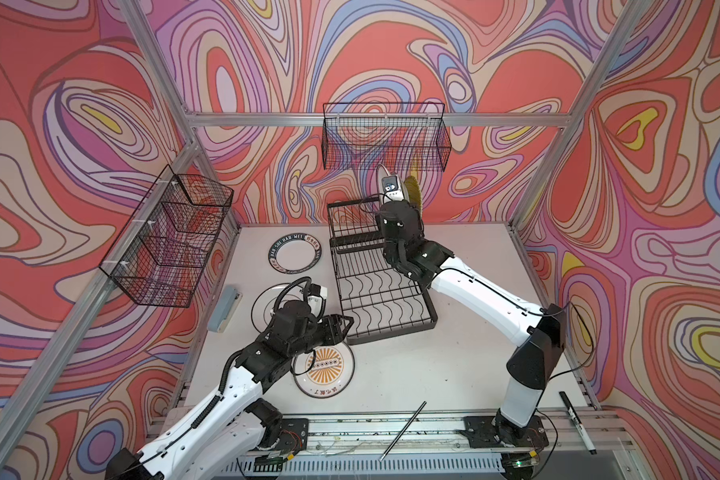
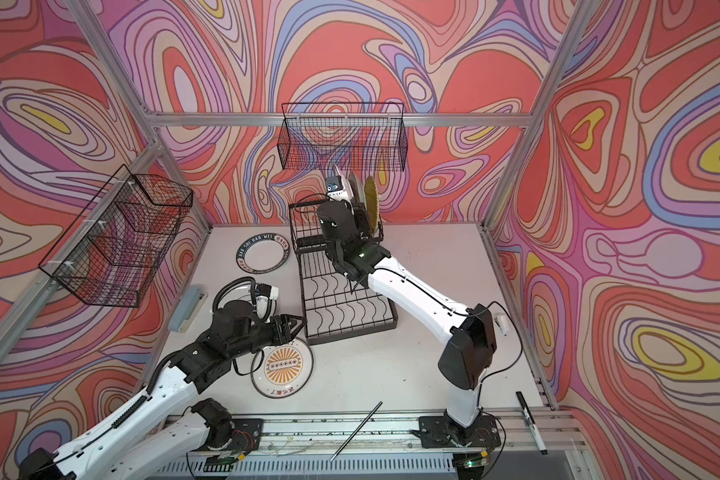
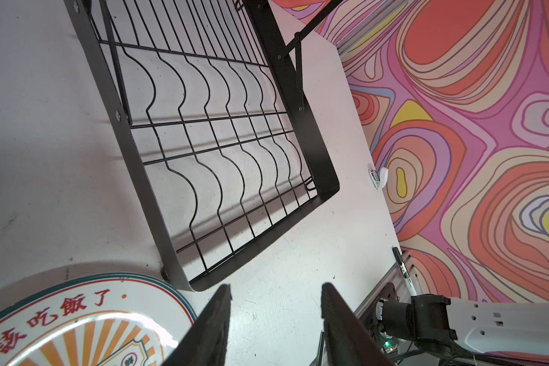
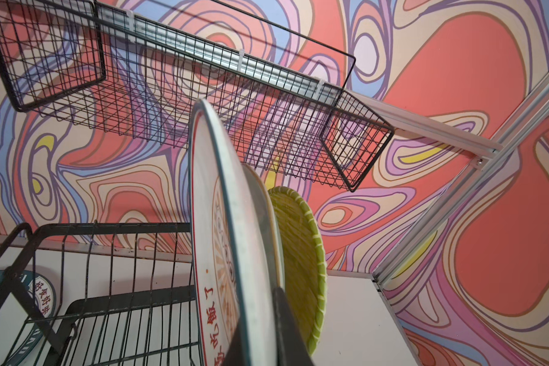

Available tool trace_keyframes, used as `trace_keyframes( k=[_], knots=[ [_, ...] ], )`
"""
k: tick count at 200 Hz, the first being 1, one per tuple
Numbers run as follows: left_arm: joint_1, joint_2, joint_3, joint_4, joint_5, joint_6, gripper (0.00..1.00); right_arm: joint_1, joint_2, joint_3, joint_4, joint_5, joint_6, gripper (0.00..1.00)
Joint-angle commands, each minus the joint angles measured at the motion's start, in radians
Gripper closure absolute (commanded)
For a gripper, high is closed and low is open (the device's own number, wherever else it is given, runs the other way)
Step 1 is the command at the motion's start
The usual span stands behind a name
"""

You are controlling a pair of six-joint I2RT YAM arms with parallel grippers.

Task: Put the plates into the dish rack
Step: 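Lower the sunburst plate into the slots beside the flower plate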

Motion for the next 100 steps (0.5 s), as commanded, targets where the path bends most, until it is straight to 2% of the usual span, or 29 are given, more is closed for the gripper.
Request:
trace_keyframes(
  k=[1, 100],
  knots=[
    [-0.004, 0.001, 0.016, -0.008, -0.007, 0.018, 0.51, -0.007, 0.022, 0.048, 0.009, -0.016, 0.031, 1.0],
    [-0.003, -0.002, 0.023, -0.025, -0.018, 0.034, 0.51, -0.01, 0.091, 0.151, -0.015, -0.022, 0.014, 1.0]
  ],
)
